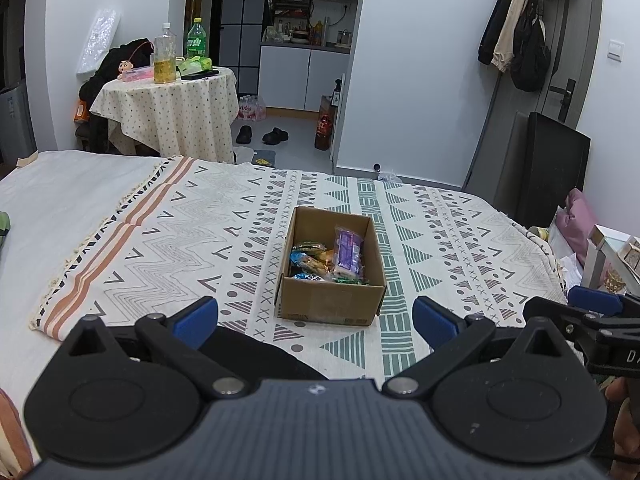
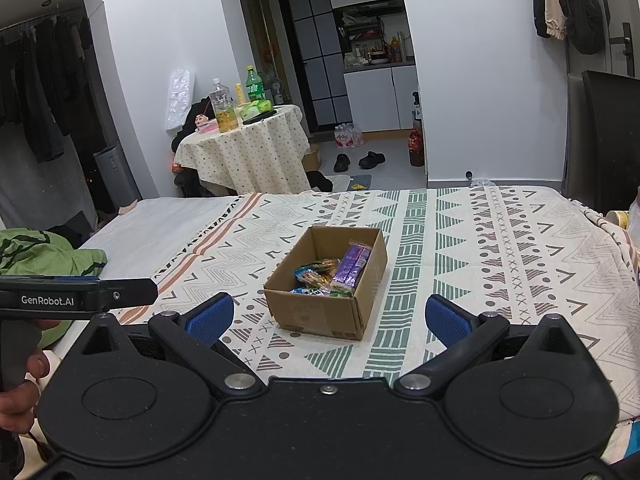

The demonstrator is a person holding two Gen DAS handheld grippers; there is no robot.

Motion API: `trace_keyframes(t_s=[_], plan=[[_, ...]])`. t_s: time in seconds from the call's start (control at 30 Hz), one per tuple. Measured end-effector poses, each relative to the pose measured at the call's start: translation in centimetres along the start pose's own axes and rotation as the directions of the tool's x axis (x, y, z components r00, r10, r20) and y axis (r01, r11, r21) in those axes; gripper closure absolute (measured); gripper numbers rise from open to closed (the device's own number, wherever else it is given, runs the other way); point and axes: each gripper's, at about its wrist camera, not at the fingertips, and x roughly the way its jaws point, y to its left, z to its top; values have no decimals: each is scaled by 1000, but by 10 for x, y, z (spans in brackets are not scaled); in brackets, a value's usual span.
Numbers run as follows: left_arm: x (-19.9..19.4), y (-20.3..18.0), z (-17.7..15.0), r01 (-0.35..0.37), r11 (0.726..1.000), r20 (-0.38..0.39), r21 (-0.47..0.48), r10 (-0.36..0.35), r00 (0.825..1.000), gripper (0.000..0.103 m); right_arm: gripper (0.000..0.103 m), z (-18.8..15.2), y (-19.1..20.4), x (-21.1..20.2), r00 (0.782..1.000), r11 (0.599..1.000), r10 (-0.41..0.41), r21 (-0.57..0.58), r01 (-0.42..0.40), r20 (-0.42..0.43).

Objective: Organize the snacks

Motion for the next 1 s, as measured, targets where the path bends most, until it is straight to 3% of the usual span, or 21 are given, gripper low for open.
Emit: trace_keyframes(t_s=[1.0], plan=[[7, -8, 20, 3, 1000, -13, 11, -3, 1000, 0, 0, 10, -2, 6, 1000, 1000, 10, 7, -10, -12]])
